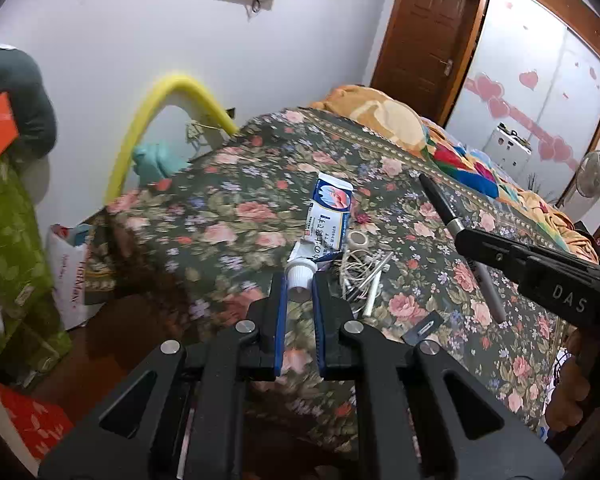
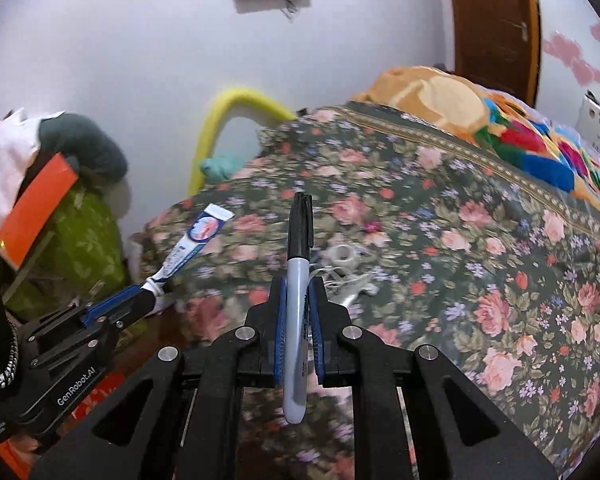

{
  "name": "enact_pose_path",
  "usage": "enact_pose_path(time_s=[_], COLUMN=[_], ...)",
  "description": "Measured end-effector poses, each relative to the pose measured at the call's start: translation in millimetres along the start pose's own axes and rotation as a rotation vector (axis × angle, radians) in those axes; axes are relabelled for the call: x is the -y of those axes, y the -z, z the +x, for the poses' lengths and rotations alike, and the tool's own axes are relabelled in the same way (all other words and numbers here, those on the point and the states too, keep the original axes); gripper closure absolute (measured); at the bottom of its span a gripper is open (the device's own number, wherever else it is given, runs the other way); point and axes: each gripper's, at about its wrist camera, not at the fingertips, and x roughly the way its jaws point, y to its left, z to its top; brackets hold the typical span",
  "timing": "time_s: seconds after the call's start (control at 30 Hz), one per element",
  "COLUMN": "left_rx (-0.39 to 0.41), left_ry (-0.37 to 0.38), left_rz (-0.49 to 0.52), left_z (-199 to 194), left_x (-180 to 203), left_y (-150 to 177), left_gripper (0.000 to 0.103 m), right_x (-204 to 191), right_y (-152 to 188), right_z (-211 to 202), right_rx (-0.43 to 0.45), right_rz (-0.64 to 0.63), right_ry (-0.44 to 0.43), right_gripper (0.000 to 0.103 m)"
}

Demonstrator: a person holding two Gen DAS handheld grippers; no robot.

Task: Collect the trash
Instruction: 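Carry the toothpaste tube and marker in both tools over the white bin, then open the left tool over the bin while the right tool releases the marker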

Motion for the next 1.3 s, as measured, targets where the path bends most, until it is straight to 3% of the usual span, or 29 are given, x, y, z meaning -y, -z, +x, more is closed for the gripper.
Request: enact_pose_path(time_s=[0.33,0.63,1.03,1.3], left_rx=[-0.003,-0.064,-0.246,-0.365], left_ry=[-0.082,-0.158,-0.204,-0.203], left_rz=[-0.063,-0.124,-0.230,-0.249], left_z=[-64.6,-88.2,-61.2,-31.4], left_x=[-49.3,-100.6,-148.8,-166.7], left_y=[42.0,89.9,153.4,179.6], left_gripper=[0.092,0.092,0.092,0.092], right_x=[-70.7,-131.3,-184.2,-193.1], right_y=[27.1,60.5,108.2,131.1], right_z=[-13.1,-0.6,61.2,110.7], right_rx=[-0.039,-0.116,-0.328,-0.490], right_rz=[-0.089,-0.178,-0.238,-0.228], right_ry=[-0.073,-0.126,-0.167,-0.185], right_gripper=[0.092,0.092,0.092,0.092])
